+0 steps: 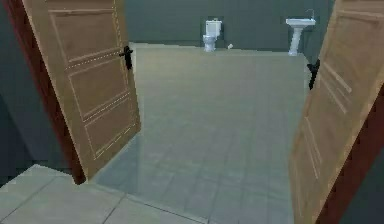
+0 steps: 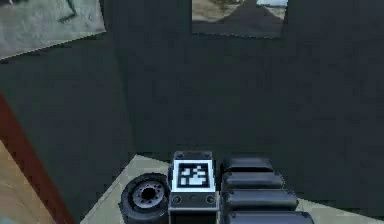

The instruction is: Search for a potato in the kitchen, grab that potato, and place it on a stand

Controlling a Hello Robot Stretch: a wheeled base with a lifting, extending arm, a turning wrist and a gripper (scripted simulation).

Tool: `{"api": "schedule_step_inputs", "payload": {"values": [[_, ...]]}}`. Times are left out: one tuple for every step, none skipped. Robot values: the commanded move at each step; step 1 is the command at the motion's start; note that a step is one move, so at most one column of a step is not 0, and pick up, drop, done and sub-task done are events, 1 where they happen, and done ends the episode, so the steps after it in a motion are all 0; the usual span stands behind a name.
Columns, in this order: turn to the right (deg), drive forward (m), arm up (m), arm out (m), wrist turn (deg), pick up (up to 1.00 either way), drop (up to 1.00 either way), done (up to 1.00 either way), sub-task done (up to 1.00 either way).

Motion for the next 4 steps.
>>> {"api": "schedule_step_inputs", "payload": {"values": [[0.0,1.0,0.0,0.0,0.0,0.0,0.0,0.0,0.0],[0.0,1.0,0.0,0.0,0.0,0.0,0.0,0.0,0.0],[0.0,0.1,0.0,0.0,0.0,0.0,0.0,0.0,0.0],[-42.0,0.0,0.0,0.0,0.0,0.0,0.0,0.0,0.0]]}}
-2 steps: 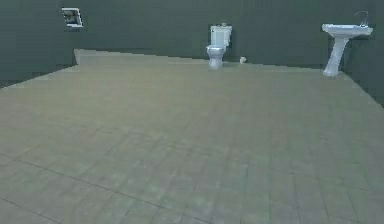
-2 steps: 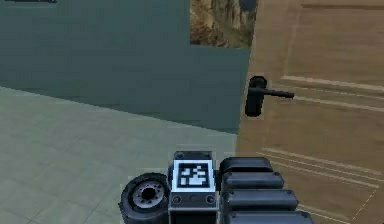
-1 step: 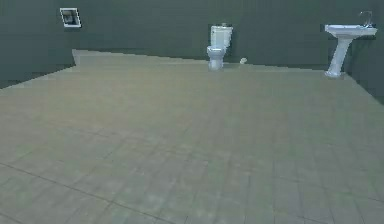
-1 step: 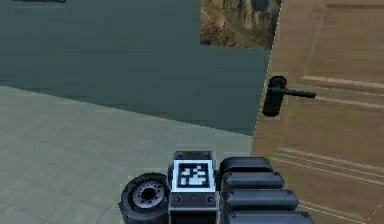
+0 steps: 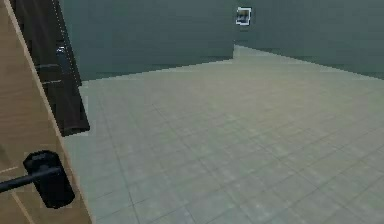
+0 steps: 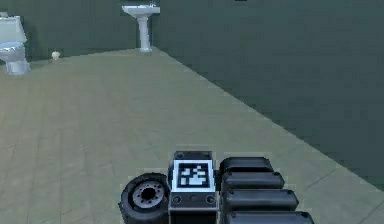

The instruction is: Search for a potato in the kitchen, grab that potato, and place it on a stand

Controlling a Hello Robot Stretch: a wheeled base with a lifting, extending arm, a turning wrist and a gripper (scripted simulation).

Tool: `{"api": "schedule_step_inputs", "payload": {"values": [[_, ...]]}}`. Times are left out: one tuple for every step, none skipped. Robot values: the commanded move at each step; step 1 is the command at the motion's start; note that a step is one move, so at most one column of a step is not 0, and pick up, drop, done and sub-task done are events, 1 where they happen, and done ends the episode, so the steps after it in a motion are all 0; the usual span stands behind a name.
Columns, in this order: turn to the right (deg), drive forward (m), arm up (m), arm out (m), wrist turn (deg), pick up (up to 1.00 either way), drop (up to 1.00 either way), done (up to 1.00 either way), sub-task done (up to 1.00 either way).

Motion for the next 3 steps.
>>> {"api": "schedule_step_inputs", "payload": {"values": [[0.0,1.0,0.0,0.0,0.0,0.0,0.0,0.0,0.0],[-30.0,0.0,0.0,0.0,0.0,0.0,0.0,0.0,0.0],[0.0,0.05,0.0,0.0,0.0,0.0,0.0,0.0,0.0]]}}
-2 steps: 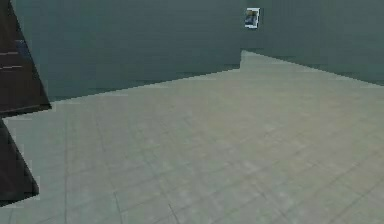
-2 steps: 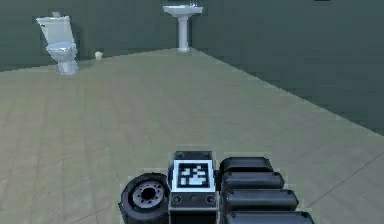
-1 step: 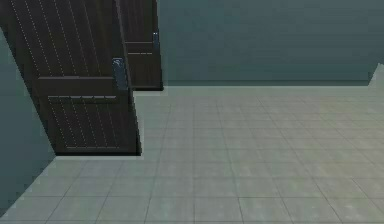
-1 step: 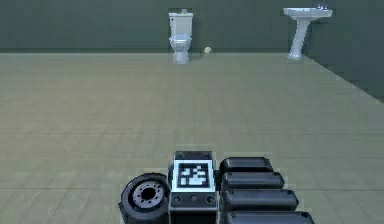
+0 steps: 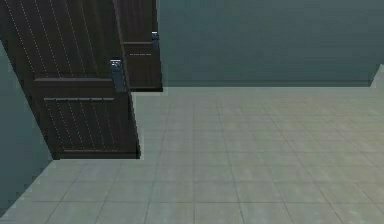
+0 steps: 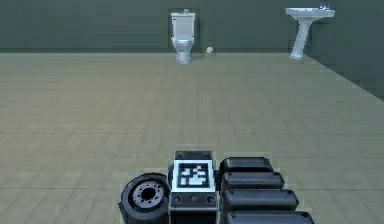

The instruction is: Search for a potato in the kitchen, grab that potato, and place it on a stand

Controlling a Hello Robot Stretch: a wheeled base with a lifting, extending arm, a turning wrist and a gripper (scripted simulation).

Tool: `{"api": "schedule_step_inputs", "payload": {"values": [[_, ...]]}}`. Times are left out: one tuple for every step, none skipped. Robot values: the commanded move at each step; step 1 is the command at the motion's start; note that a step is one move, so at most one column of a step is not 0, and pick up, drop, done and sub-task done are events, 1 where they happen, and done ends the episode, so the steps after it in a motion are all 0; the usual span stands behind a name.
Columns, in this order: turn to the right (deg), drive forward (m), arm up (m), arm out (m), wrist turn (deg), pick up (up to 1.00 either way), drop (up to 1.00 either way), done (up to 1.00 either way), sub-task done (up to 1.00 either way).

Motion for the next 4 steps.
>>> {"api": "schedule_step_inputs", "payload": {"values": [[0.0,1.0,0.0,0.0,0.0,0.0,0.0,0.0,0.0],[0.0,0.35,0.0,0.0,0.0,0.0,0.0,0.0,0.0],[-15.0,0.0,0.0,0.0,0.0,0.0,0.0,0.0,0.0],[0.0,0.65,0.0,0.0,0.0,0.0,0.0,0.0,0.0]]}}
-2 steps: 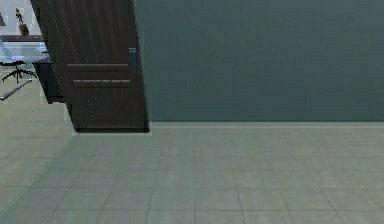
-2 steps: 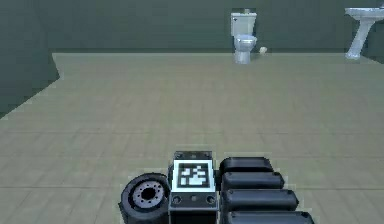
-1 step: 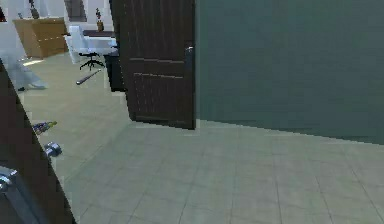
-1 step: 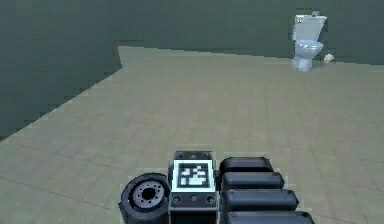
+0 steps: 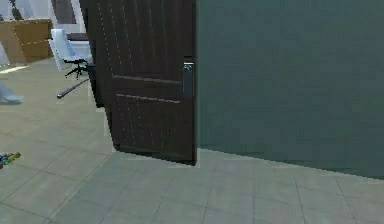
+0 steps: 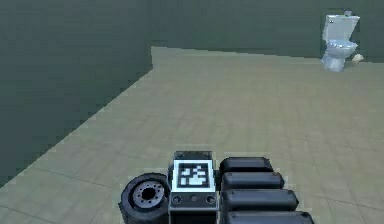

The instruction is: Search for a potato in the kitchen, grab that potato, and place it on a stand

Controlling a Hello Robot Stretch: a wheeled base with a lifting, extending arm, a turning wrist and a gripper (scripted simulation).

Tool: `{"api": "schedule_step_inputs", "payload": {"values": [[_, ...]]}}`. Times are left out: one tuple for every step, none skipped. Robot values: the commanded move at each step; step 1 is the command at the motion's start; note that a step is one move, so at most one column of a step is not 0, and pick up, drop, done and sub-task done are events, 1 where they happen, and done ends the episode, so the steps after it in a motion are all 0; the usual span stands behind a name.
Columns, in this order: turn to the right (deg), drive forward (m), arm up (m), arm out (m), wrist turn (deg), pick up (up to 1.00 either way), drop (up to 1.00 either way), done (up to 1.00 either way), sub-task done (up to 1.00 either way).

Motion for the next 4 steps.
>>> {"api": "schedule_step_inputs", "payload": {"values": [[-12.0,0.0,0.0,0.0,0.0,0.0,0.0,0.0,0.0],[0.0,0.6,0.0,0.0,0.0,0.0,0.0,0.0,0.0],[-42.0,0.0,0.0,0.0,0.0,0.0,0.0,0.0,0.0],[0.0,1.0,0.0,0.0,0.0,0.0,0.0,0.0,0.0]]}}
